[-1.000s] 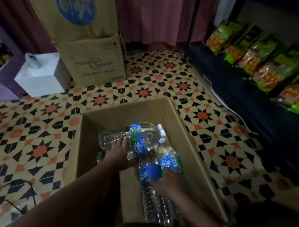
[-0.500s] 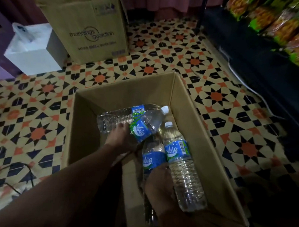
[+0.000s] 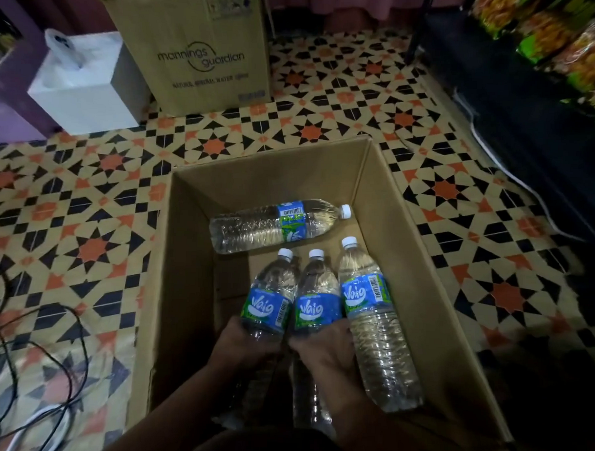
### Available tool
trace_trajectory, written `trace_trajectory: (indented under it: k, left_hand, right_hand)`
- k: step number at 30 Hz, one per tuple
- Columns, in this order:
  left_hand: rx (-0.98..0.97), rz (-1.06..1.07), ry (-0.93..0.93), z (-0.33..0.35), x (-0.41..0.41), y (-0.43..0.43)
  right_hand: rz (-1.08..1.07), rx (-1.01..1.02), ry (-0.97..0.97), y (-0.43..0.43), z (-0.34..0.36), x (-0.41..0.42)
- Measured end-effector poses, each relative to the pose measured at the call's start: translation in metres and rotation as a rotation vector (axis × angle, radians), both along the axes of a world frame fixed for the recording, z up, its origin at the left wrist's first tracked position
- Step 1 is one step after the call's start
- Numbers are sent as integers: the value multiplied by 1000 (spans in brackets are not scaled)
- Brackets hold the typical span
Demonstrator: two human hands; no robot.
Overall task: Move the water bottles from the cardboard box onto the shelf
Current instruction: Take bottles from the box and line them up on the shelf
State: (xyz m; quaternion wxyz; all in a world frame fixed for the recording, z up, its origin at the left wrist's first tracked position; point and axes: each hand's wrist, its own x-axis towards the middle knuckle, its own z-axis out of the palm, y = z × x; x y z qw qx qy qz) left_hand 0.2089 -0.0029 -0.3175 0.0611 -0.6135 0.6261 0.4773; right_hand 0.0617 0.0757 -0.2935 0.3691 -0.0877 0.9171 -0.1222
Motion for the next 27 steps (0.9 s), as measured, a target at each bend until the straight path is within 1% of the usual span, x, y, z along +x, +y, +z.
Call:
trace_trajectory:
  k: [3, 5, 7, 9, 11, 13, 16, 19, 24, 27]
  left_hand:
    - [-32, 29, -13, 19, -7, 5]
    - [-48, 20, 0, 23, -9, 7]
    - [-97, 37, -44, 34, -10, 10]
    - [-169, 63, -44, 43, -9, 14]
    - [-233, 45, -25, 62, -11, 18]
    - [-298, 94, 18, 84, -16, 18]
    - [-424, 147, 116, 128, -26, 16]
    - [-499, 152, 259, 176, -43, 11]
    - [-623, 80, 496, 268, -84, 17]
    - [-656, 27, 677, 324, -114, 37]
  right_hand:
    - [-66, -129, -93, 6, 5, -8]
    - [-50, -166, -140, 12, 8, -14]
    - [-42, -230, -136, 18, 13, -17]
    - [-35, -286, -119, 22, 22, -17]
    - [0, -330, -96, 22, 37, -18]
    - [38, -382, -59, 23, 55, -23]
    - [69, -485, 36, 26, 87, -32]
    - [34, -588, 74, 29, 129, -46]
    - [-45, -743, 164, 45, 219, -76]
    - [-117, -809, 285, 73, 278, -95]
